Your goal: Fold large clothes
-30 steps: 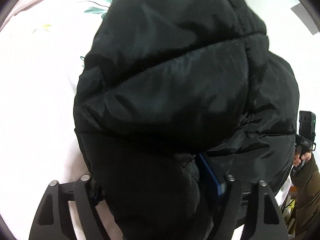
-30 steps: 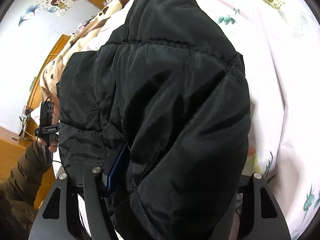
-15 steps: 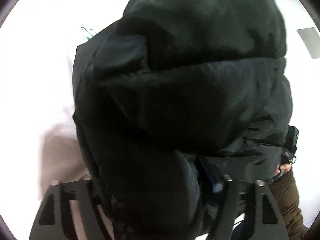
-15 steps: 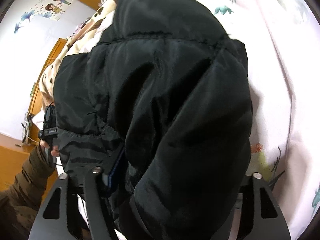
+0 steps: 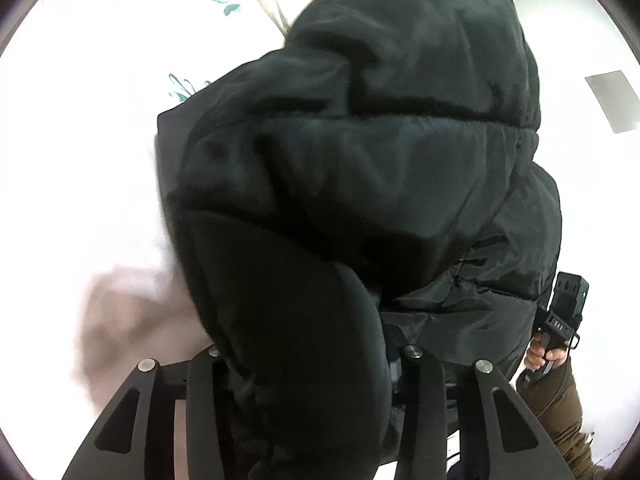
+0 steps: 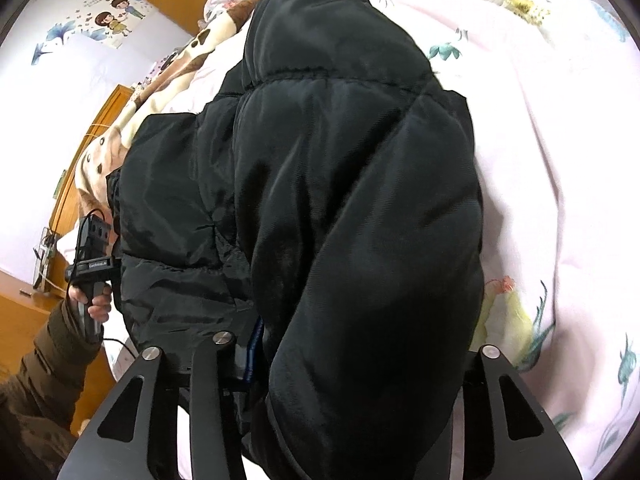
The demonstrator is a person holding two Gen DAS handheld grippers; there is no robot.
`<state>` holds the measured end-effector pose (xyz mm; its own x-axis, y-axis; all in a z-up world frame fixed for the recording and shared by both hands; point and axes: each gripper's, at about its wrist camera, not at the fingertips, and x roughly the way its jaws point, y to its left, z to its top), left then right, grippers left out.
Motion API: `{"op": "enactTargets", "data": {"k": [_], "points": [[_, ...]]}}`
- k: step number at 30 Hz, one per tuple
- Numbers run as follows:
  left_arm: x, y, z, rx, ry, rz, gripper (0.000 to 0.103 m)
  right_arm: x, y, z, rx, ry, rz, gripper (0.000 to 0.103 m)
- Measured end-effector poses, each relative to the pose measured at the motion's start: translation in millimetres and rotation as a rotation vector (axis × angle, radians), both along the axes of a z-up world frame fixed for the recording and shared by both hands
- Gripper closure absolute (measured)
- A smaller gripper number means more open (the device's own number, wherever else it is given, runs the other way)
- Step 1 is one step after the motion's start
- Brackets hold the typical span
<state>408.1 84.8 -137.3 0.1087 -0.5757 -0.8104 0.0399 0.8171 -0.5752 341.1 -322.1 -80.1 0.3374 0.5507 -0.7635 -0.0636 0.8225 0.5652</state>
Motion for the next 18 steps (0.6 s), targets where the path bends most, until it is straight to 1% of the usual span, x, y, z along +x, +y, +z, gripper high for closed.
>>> {"op": "enactTargets", "data": {"k": [1, 2, 8, 11, 13, 14, 18], "points": [[0, 1, 4, -0.004, -0.007, 0.008, 0.061, -5, 11, 2, -0.003, -0.008, -0.006, 0.063], [-2, 0, 6, -0.002, -0.012, 0.011, 0.062, -7, 11, 5, -0.005, -0.015, -0.01, 0.065], [-5, 1, 25, 0.021, -0.052, 0.017, 0.067, -14, 15, 18, -0.01, -0.055, -0.018, 0.071], [-4, 4, 35, 0.016, -0.082, 0.032, 0.069, -19, 19, 22, 0.006, -0.074, -0.023, 0.072], [-3, 11, 43, 0.015, -0.097, 0.033, 0.069, -21, 16, 24, 0.022, -0.092, -0.03, 0.073], [-5, 17, 43, 0.015, -0.103, 0.031, 0.07, -22, 16, 25, 0.032, -0.098, -0.033, 0.073], [-3, 18, 55, 0.035, -0.122, 0.016, 0.07, -25, 16, 33, 0.057, -0.126, -0.03, 0.073]]}}
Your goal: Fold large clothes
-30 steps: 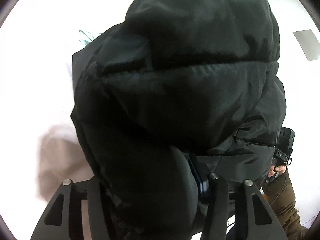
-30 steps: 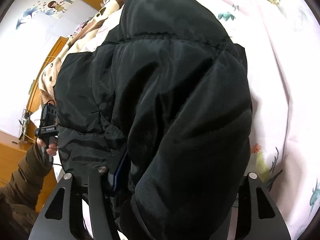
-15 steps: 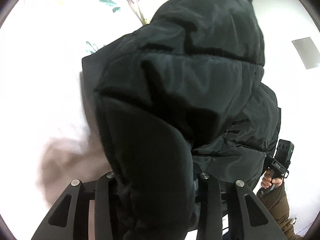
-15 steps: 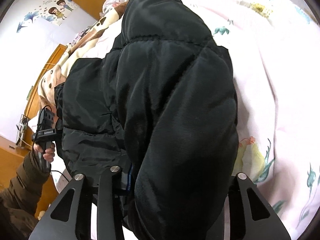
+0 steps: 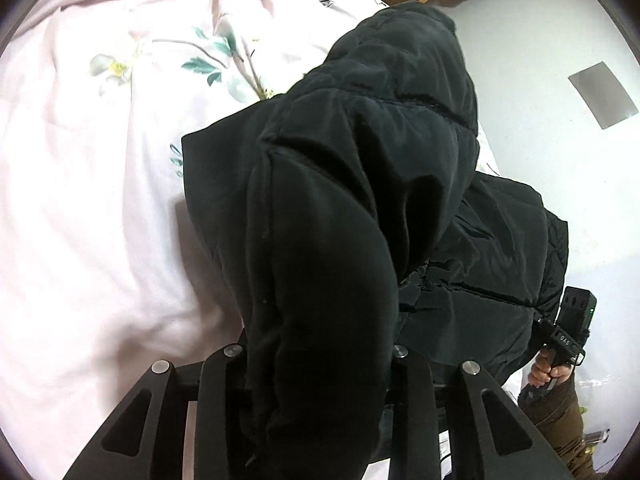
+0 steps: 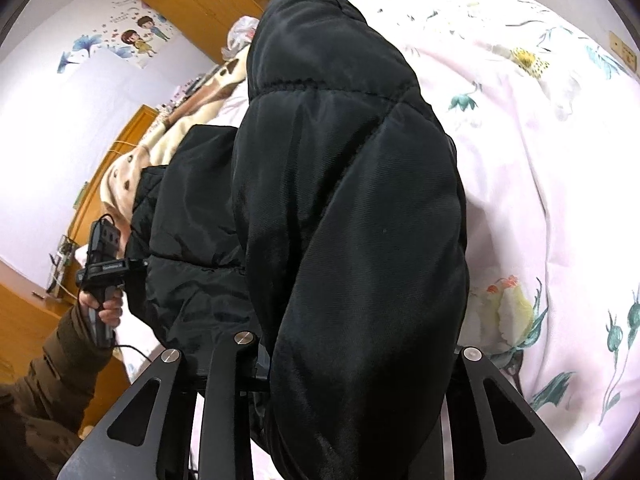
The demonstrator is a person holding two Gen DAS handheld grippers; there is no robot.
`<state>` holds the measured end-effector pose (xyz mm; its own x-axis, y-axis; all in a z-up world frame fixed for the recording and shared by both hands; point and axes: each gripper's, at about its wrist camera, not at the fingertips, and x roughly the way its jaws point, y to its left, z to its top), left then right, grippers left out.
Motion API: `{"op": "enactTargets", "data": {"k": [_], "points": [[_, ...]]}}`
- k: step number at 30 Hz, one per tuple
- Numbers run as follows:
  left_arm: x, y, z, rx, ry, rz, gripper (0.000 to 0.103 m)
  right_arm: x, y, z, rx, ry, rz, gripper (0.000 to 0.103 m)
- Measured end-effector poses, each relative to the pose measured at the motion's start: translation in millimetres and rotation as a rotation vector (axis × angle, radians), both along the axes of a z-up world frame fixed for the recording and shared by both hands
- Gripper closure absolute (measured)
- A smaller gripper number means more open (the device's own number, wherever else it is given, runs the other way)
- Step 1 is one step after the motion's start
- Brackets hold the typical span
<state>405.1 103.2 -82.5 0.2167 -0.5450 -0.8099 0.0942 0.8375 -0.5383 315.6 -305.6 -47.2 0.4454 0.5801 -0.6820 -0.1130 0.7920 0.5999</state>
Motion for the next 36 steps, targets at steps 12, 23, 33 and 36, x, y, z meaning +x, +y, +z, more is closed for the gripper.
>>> {"op": "enactTargets", "data": {"k": [12, 23, 33, 36], "points": [[-4, 38, 28, -0.01, -0.094, 0.032, 0.071, -6, 4, -8, 0.056, -0.087, 0.023, 0.074], [-30, 79, 48, 0.016, -0.152, 0.096, 0.071, 10, 22, -6, 0.073, -0.161, 0.085, 0.074], [-55, 158, 47, 0.076, -0.13, 0.193, 0.071, 36, 57, -38, 0.106, -0.141, 0.167, 0.074], [-56, 193, 41, 0.09, -0.116, 0.226, 0.071, 40, 67, -53, 0.121, -0.136, 0.183, 0.074]]}}
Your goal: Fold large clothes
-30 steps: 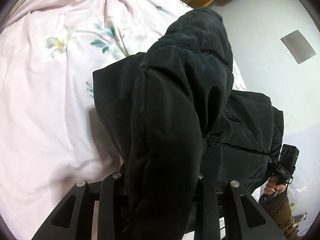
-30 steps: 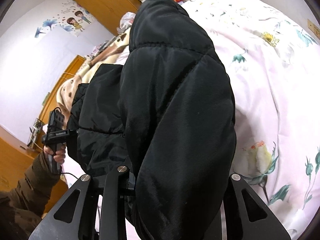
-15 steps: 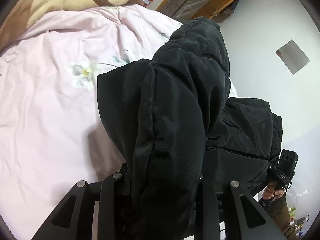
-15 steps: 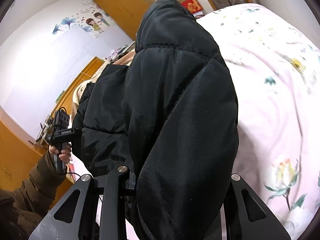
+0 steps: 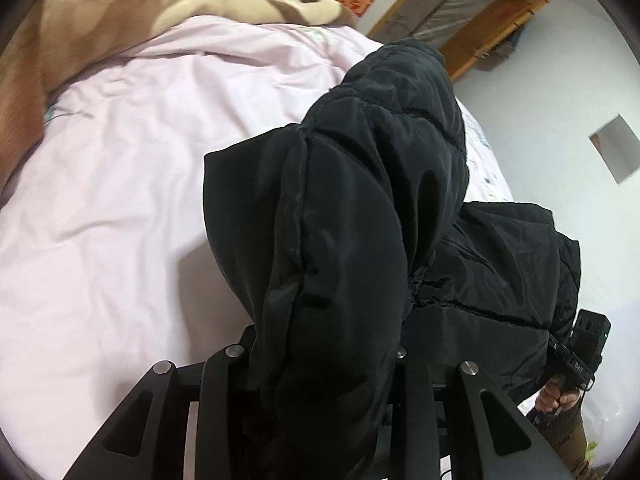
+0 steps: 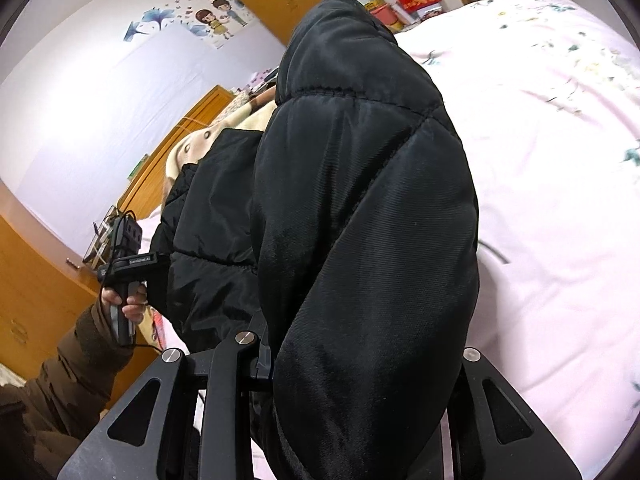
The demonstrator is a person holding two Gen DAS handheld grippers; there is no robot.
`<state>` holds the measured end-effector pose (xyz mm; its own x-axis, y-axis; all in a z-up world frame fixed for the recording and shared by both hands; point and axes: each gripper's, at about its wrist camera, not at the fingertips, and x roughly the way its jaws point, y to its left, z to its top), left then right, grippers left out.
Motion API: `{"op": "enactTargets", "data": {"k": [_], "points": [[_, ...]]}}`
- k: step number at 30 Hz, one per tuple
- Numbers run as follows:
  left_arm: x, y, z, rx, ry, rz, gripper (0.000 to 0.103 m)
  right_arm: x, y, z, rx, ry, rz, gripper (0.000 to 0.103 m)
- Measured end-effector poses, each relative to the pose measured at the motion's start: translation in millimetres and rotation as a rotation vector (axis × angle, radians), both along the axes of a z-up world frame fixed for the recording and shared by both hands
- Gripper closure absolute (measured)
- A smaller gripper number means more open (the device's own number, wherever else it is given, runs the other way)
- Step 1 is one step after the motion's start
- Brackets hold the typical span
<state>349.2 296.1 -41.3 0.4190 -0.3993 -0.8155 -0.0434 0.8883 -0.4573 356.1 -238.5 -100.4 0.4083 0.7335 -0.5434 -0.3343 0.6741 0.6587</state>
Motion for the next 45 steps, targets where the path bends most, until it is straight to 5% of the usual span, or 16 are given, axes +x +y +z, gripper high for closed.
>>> {"op": "enactTargets", "data": {"k": [9, 13, 21, 28, 34, 38, 43, 45], "points": [[11, 32, -53, -0.012, 0.075, 0.053, 0.069, -2, -13, -69, 0.043, 0.099, -0.049, 0.074], [15, 25, -60, 0.023, 0.078, 0.043, 0.064, -3, -29, -89, -0.046, 0.11, -0.056, 0.072], [6, 6, -69, 0.145, 0.049, 0.066, 0.04, -4, -54, -97, -0.201, 0.079, -0.065, 0.063], [4, 4, -77, 0.178, 0.042, 0.079, 0.03, -14, -75, -97, -0.251, 0.084, -0.087, 0.054], [10, 13, -81, 0.164, 0.071, 0.116, 0.023, -30, -69, -78, -0.382, 0.07, -0.128, 0.031], [4, 24, -53, 0.206, 0.003, 0.178, 0.023, -33, -72, -45, -0.454, 0.05, -0.181, 0.026], [-10, 29, 1, 0.292, -0.135, 0.248, 0.025, -51, -65, 21, -0.618, -0.158, -0.382, 0.026], [-12, 17, 16, 0.295, -0.175, 0.203, 0.025, -61, -62, 36, -0.578, -0.226, -0.351, 0.026]]}}
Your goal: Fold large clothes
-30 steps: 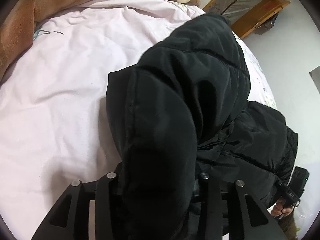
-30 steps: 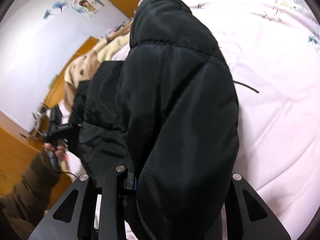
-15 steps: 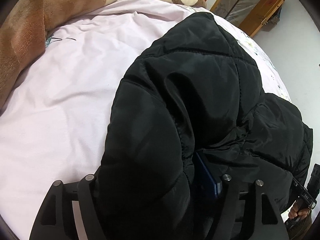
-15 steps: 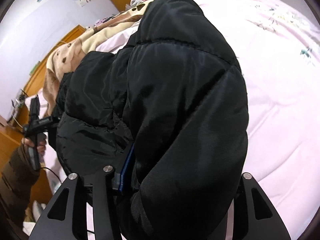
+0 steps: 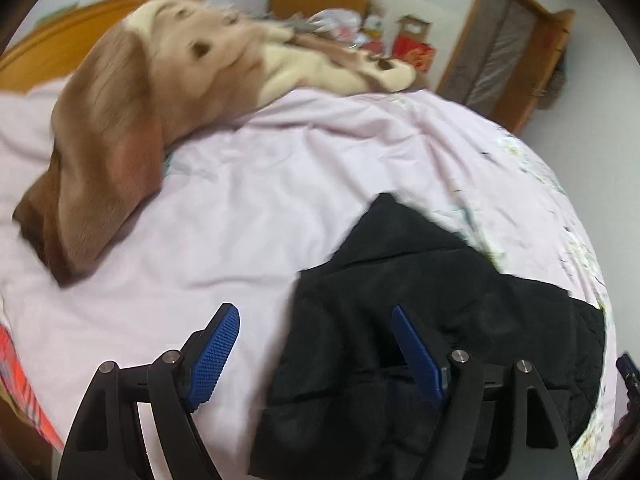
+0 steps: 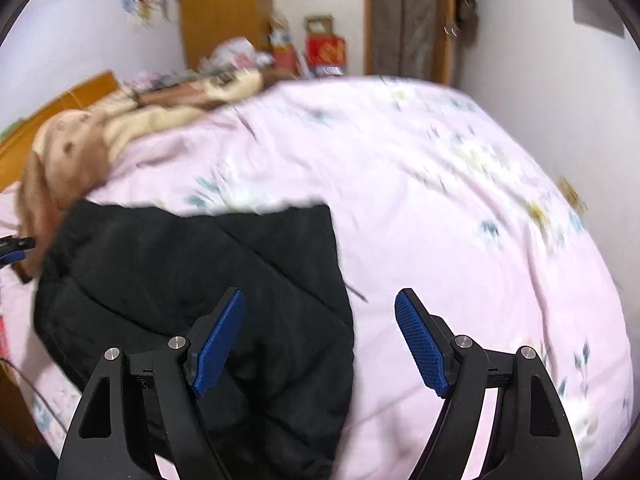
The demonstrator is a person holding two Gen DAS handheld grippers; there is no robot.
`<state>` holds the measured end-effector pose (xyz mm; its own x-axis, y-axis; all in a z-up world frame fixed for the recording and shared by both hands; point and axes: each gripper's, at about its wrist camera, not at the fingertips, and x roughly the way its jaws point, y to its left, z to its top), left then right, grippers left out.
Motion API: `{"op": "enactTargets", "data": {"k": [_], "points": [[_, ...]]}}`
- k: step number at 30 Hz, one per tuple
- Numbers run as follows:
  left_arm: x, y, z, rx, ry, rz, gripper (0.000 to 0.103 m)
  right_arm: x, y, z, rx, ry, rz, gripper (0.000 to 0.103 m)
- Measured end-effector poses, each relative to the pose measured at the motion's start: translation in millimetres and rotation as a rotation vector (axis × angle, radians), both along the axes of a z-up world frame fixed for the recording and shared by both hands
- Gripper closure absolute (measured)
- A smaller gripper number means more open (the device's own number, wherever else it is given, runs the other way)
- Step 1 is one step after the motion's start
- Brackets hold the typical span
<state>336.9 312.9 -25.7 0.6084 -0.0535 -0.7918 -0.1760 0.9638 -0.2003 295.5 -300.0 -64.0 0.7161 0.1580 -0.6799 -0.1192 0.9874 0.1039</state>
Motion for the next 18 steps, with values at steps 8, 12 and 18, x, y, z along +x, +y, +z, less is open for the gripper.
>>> {"op": "enactTargets", "data": {"k": [8, 12, 18], "points": [[34, -74, -28, 0.09, 0.074, -0.236, 0.025, 36, 101, -23, -0.107, 0.038, 0.25, 0.026], [52, -71, -58, 0.113, 0.141, -0.156, 0.024, 90, 140, -46, -0.114, 0.18, 0.205, 0.026], [77, -49, -90, 0.043, 0.246, -0.092, 0.023, 124, 145, -75, -0.091, 0.379, 0.136, 0.026]]}}
